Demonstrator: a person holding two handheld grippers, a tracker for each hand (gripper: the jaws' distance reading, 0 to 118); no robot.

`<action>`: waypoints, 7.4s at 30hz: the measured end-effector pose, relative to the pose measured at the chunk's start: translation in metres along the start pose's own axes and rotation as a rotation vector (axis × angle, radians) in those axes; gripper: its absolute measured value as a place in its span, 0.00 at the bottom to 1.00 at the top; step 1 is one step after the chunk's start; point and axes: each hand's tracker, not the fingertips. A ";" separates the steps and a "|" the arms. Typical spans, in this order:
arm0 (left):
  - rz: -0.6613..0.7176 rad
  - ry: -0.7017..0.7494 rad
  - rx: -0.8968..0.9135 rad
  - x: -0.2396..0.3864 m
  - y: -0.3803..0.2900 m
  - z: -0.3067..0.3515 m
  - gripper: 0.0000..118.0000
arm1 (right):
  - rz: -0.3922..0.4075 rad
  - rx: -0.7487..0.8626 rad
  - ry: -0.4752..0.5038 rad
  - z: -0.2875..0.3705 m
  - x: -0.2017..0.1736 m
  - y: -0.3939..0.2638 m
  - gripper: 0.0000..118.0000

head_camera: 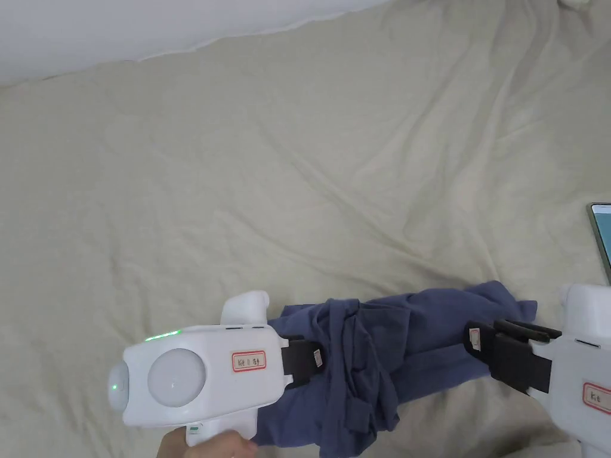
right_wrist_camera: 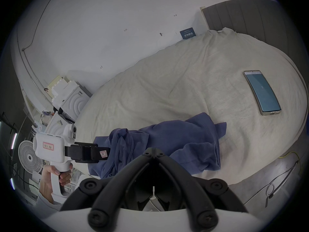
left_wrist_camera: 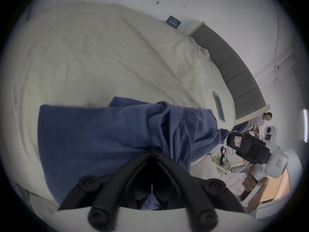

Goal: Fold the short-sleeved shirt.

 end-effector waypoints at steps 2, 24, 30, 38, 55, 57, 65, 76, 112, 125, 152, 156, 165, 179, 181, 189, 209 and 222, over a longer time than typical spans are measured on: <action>-0.027 0.009 -0.003 0.005 0.004 -0.005 0.00 | -0.002 -0.004 -0.002 -0.001 0.002 0.000 0.00; 0.063 -0.226 0.102 -0.031 0.018 0.046 0.00 | 0.032 -0.004 -0.038 0.006 -0.018 0.004 0.00; 0.219 -0.136 0.189 -0.115 -0.002 0.102 0.01 | 0.065 0.003 -0.030 0.005 -0.042 0.003 0.00; 0.336 -0.190 0.160 -0.177 -0.031 0.107 0.85 | 0.065 -0.018 -0.019 -0.009 -0.067 -0.002 0.00; 0.265 -0.509 -0.081 -0.178 0.000 0.022 0.84 | 0.170 -0.037 -0.038 -0.024 -0.104 0.010 0.00; 0.202 -0.497 -0.078 -0.171 0.000 0.022 0.84 | 0.169 -0.038 -0.036 -0.026 -0.105 0.012 0.00; 0.050 -0.367 -0.082 -0.159 0.007 0.020 0.23 | 0.169 -0.064 -0.078 -0.032 -0.101 0.008 0.00; 0.117 -0.318 -0.062 -0.182 0.010 0.045 0.19 | 0.109 -0.067 -0.090 -0.030 -0.095 0.010 0.00; 0.241 -0.106 -0.025 -0.069 0.088 0.087 0.18 | 0.058 -0.046 0.019 -0.025 -0.048 0.018 0.00; 0.029 -0.124 -0.122 -0.014 0.093 0.032 0.88 | -0.044 -0.046 0.032 -0.026 -0.011 0.012 0.00; 0.182 -0.120 0.141 -0.044 0.035 -0.006 0.00 | -0.020 -0.026 0.004 -0.014 -0.005 0.014 0.00; 0.048 -0.080 0.064 -0.018 0.037 -0.032 0.00 | -0.036 -0.027 0.000 -0.018 0.002 0.012 0.00; -0.063 -0.188 -0.035 0.037 0.027 -0.068 0.00 | -0.050 -0.037 -0.027 -0.021 0.005 0.012 0.00; 0.180 -0.092 0.300 -0.078 -0.018 0.106 0.00 | 0.351 0.054 0.085 -0.044 -0.095 0.019 0.00; 0.245 -0.113 0.337 -0.102 -0.027 0.123 0.00 | 0.500 0.066 0.032 -0.066 -0.120 0.012 0.00; 0.335 -0.129 0.373 -0.155 -0.044 0.142 0.00 | 0.563 -0.059 0.002 -0.157 -0.147 -0.019 0.00; 0.311 -0.440 0.084 -0.192 0.032 0.022 0.87 | 0.417 -0.058 0.050 -0.162 -0.124 -0.026 0.00; 0.245 -0.339 -0.036 -0.189 0.048 0.005 0.26 | 0.450 -0.058 0.036 -0.161 -0.130 -0.028 0.00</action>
